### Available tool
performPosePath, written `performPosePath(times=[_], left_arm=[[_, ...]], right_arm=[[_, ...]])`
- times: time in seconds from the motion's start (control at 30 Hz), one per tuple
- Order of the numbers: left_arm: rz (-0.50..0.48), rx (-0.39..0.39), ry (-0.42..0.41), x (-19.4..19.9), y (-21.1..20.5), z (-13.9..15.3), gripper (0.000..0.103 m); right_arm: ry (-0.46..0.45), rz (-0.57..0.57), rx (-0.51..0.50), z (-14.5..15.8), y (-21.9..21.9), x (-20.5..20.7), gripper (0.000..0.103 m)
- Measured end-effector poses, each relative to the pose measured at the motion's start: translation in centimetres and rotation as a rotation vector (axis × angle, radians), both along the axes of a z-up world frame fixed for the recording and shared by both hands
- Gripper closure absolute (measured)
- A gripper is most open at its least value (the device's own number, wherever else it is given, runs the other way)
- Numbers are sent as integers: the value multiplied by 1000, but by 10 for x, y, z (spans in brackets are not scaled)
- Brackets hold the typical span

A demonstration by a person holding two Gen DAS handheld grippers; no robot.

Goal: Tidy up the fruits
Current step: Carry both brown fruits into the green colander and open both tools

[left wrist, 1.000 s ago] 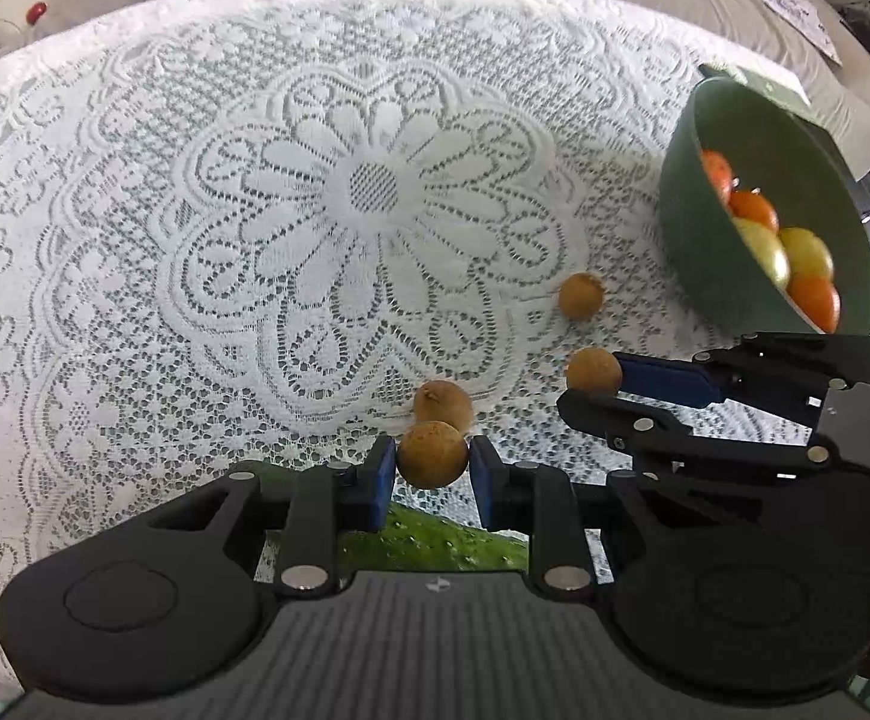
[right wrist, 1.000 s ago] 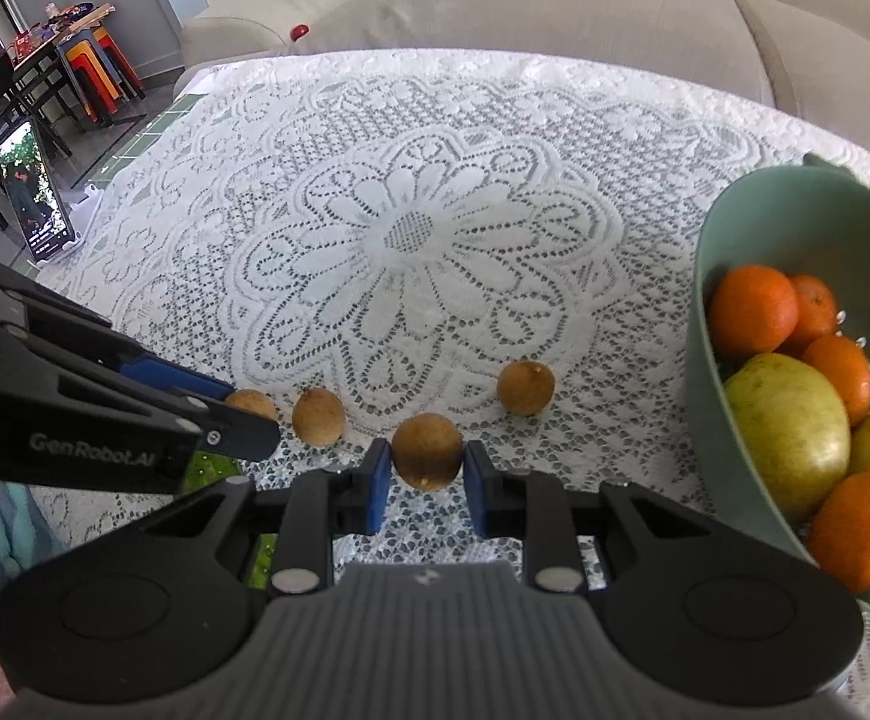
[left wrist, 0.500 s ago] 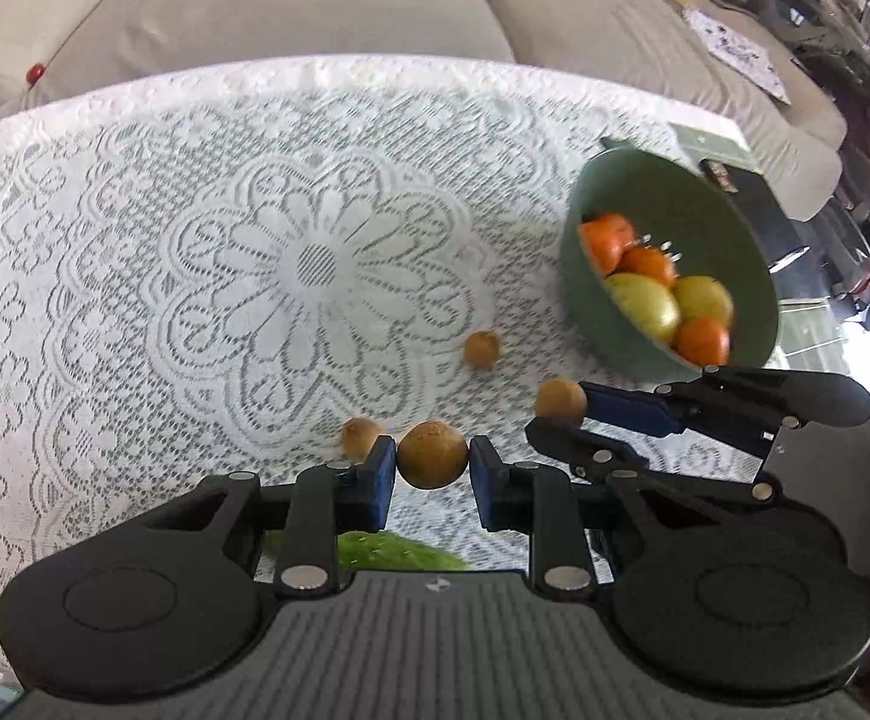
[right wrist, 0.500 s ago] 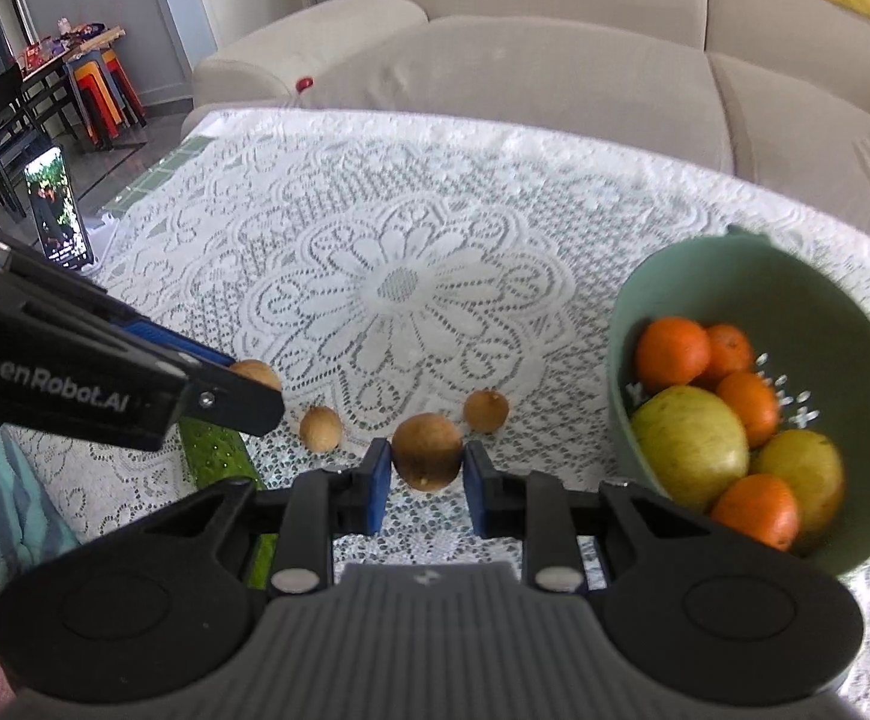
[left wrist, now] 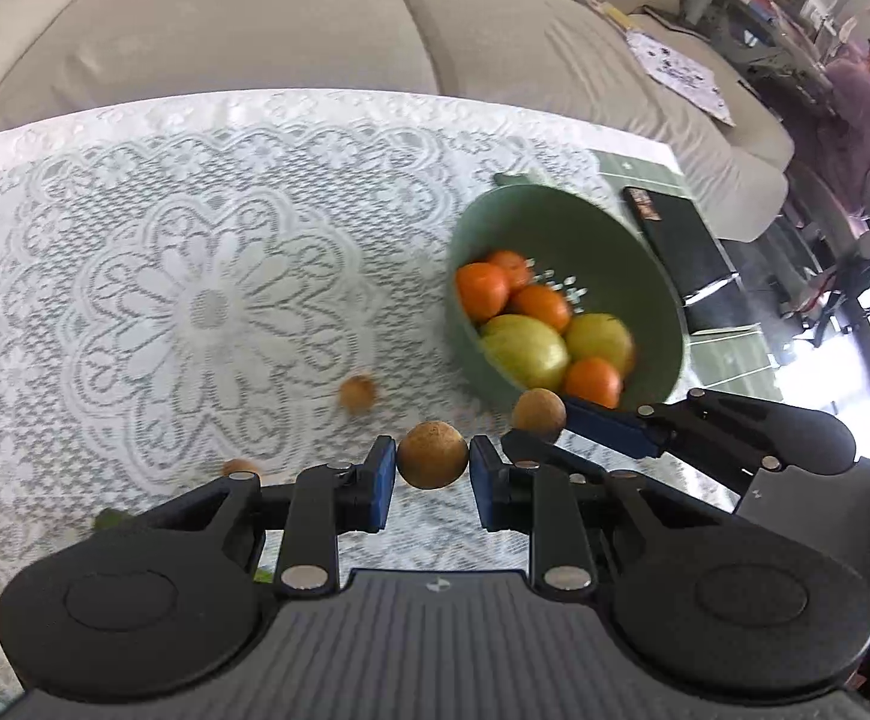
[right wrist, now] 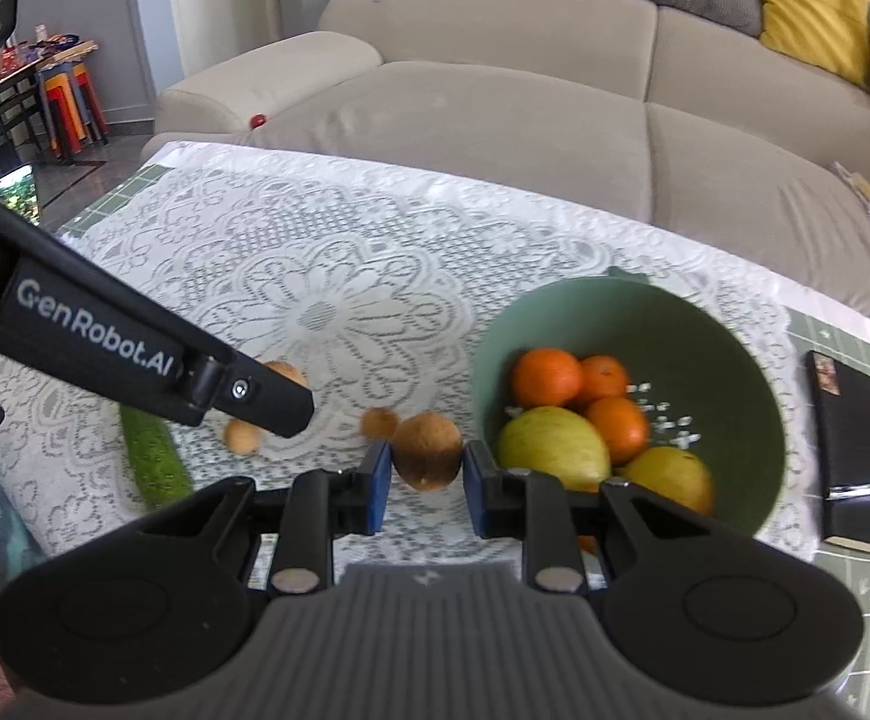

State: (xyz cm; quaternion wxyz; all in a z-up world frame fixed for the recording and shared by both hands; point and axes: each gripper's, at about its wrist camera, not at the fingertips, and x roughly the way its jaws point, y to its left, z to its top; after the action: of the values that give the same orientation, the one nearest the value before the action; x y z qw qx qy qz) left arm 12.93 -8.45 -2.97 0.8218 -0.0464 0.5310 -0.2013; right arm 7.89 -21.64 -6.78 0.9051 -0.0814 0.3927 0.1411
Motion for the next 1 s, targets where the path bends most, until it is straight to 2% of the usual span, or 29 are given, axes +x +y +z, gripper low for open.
performPosePath(times=[0.3, 0.77, 1.0], left_arm=[[-13, -58, 23, 18, -30, -7, 74], [-46, -71, 96, 47, -57, -35, 74], [-54, -83, 104, 58, -60, -43, 73]], right_arm=[[-24, -36, -75, 1, -23, 13, 81], [8, -38, -158, -18, -37, 40, 81], [27, -41, -167, -24, -40, 52, 81]])
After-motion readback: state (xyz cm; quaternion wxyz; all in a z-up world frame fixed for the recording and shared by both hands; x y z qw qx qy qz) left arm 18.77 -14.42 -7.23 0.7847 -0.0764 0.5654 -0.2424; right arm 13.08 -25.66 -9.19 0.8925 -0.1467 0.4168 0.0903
